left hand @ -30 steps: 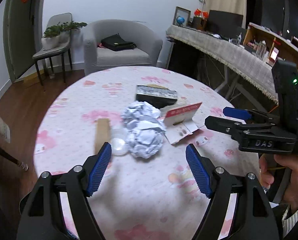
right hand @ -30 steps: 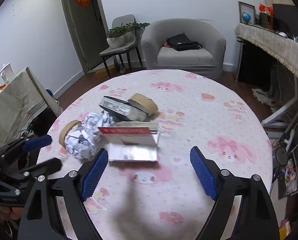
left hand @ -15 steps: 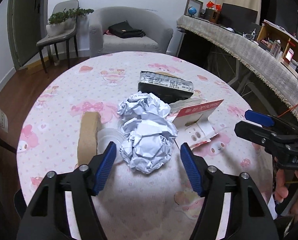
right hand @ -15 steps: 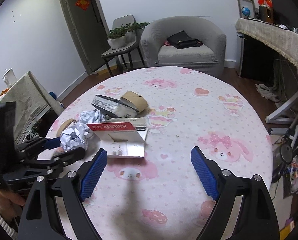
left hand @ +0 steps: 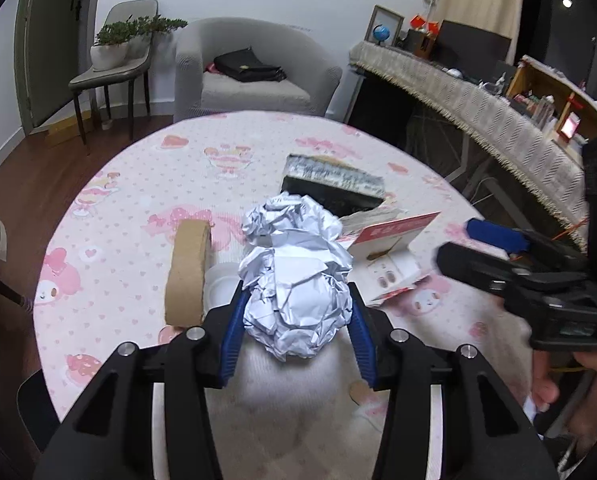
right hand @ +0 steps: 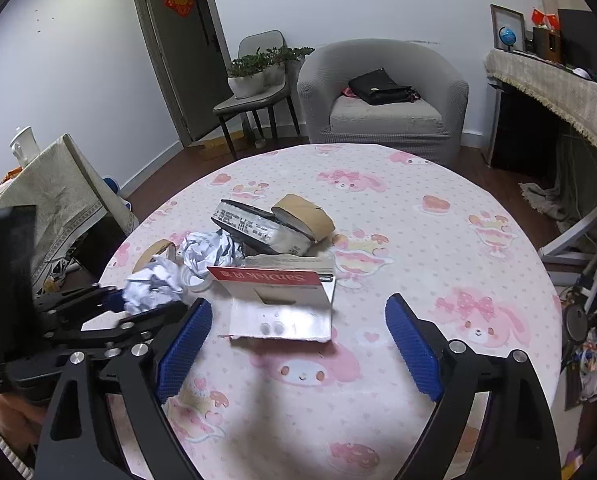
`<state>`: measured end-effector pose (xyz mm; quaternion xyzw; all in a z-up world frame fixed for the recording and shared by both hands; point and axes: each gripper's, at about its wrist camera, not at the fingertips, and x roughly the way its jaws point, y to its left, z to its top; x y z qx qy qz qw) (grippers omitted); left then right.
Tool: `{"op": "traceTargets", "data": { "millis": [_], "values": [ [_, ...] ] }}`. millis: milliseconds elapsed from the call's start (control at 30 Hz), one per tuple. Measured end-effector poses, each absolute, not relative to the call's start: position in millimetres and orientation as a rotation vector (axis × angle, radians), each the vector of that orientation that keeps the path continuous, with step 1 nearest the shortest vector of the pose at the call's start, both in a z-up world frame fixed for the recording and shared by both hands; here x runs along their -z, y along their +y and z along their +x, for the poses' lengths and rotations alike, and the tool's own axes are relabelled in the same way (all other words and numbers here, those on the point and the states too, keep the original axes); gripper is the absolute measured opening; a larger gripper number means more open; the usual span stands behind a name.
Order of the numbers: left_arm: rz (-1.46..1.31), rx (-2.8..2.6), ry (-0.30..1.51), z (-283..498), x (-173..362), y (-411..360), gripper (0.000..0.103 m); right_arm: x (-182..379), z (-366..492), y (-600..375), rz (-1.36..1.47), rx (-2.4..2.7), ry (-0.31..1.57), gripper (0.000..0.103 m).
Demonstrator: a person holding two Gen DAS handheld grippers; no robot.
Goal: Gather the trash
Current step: 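Grasp the second SanDisk packaging with the right tool while the left tool holds the foil ball, then carry both items over the bin and open both tools to drop them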
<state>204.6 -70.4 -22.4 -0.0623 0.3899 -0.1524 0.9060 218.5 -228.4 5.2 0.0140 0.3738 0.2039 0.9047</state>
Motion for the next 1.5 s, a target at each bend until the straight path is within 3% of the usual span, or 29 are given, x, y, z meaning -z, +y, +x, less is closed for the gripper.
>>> {"op": "traceTargets", "data": {
  "millis": [533, 667, 1167, 1500],
  "values": [
    [-0.127, 0.295, 0.737, 167, -2, -10, 0.050, 10, 245, -183, 0.033, -0.316, 0.830, 0.090],
    [-0.147, 0.275, 0.737, 162, -3, 14, 0.050, 12, 249, -183, 0.054, -0.297, 0.843, 0.081],
    [-0.204, 0.199, 0.706, 141, -12, 76, 0.050, -19, 221, -176, -0.012, -0.233, 0.778, 0.080],
    [-0.215, 0.100, 0.729, 127, -2, 115, 0.050, -39, 209, -122, -0.035, -0.345, 0.738, 0.080]
  ]
}}
